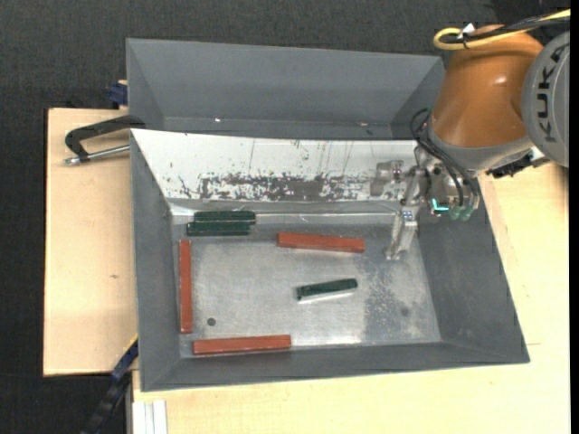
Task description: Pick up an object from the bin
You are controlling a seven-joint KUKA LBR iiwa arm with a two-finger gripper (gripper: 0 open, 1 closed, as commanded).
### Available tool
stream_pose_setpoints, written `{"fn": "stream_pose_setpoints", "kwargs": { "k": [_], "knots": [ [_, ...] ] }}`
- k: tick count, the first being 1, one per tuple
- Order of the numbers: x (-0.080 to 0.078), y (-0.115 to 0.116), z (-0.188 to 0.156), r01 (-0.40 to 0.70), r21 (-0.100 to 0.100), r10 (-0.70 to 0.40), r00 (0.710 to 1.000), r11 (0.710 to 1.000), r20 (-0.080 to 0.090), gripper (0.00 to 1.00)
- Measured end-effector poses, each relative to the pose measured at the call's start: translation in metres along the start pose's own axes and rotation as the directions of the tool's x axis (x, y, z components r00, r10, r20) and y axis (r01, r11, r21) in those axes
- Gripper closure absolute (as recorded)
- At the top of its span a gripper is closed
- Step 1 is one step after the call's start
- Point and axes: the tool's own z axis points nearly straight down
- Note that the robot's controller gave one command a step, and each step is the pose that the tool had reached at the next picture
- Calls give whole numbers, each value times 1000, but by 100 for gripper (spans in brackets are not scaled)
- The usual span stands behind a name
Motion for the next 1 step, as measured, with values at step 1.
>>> {"fn": "stream_pose_setpoints", "kwargs": {
  "k": [1],
  "knots": [
    [-2,0,-5,1,1,-1,1000,1000,8,0]
  ]
}}
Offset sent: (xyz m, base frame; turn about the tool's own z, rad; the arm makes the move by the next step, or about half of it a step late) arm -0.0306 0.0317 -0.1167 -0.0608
